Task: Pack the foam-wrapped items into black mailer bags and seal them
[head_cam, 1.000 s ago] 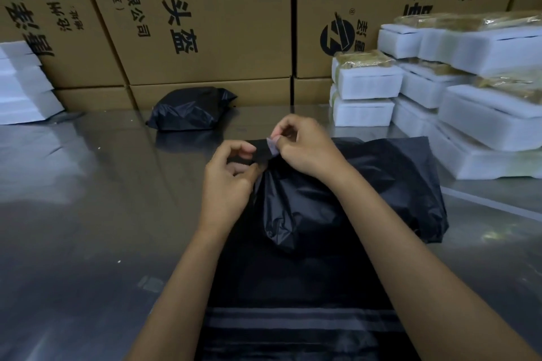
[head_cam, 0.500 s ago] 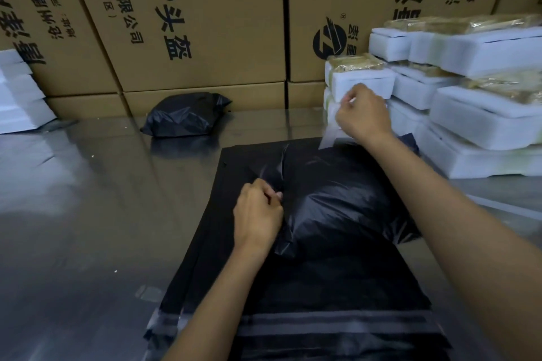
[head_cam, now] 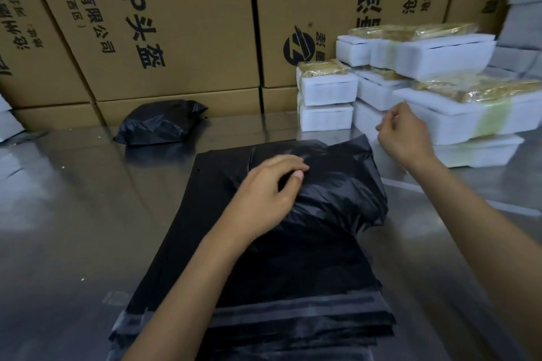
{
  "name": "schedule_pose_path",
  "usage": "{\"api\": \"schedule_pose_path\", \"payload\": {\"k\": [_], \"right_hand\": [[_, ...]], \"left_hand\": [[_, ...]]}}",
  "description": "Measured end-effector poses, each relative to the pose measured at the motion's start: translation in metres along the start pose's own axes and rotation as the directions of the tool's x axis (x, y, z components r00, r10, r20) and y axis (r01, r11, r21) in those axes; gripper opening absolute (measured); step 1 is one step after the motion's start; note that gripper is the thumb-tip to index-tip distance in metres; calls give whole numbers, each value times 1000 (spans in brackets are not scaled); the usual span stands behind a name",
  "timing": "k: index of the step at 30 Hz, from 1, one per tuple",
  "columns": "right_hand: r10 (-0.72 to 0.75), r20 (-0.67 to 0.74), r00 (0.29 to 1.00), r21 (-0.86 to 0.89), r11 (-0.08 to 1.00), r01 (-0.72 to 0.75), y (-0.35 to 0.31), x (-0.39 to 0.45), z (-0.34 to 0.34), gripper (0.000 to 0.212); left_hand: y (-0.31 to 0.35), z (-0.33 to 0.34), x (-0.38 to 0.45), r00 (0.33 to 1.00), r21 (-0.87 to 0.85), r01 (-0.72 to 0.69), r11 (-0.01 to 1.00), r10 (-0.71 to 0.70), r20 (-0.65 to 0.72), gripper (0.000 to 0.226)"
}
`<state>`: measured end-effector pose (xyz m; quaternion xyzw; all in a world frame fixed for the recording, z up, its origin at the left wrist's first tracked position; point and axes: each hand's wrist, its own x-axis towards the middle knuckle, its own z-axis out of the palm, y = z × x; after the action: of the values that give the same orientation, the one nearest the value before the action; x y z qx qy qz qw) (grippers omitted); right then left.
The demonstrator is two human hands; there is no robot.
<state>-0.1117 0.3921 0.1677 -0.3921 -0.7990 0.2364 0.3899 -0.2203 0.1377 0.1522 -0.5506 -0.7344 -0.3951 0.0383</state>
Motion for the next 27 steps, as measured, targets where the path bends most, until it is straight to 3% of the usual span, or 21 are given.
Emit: {"api": "schedule_pose_path", "payload": {"k": [3, 8, 12, 17, 20, 23, 25, 27], "right_hand": [[-55, 12, 998, -106, 993, 56, 24, -11, -7, 14], [-79, -14, 997, -252, 965, 73, 64, -28, -18, 9], [-40, -81, 996, -361, 932, 8, 91, -44, -23, 6], [221, -127, 967, -514, 819, -255, 111, -48, -43, 8], [302, -139, 943, -552, 767, -327, 108, -49, -51, 20], [217, -193, 957, -497, 819, -287, 96, -54, -48, 28], [79, -241, 967, -403, 899, -173, 84, -59, -42, 27], [-41, -199, 979, -249, 968, -10, 68, -66, -32, 23]], "left_hand": [[12, 14, 15, 963, 191, -32, 981, -21, 270, 45], [26, 26, 53, 851, 278, -29, 960, -122, 510, 53], [31, 48, 85, 776, 417, -90, 905, -199, 599, 60], [31, 66, 113, 689, 561, -75, 824, -364, 627, 58], [30, 74, 115, 689, 595, 13, 804, -438, 577, 67], [27, 78, 112, 718, 581, 27, 813, -420, 555, 65], [26, 77, 107, 775, 509, 17, 860, -333, 537, 54], [23, 70, 97, 879, 380, 9, 925, -188, 438, 44]]}}
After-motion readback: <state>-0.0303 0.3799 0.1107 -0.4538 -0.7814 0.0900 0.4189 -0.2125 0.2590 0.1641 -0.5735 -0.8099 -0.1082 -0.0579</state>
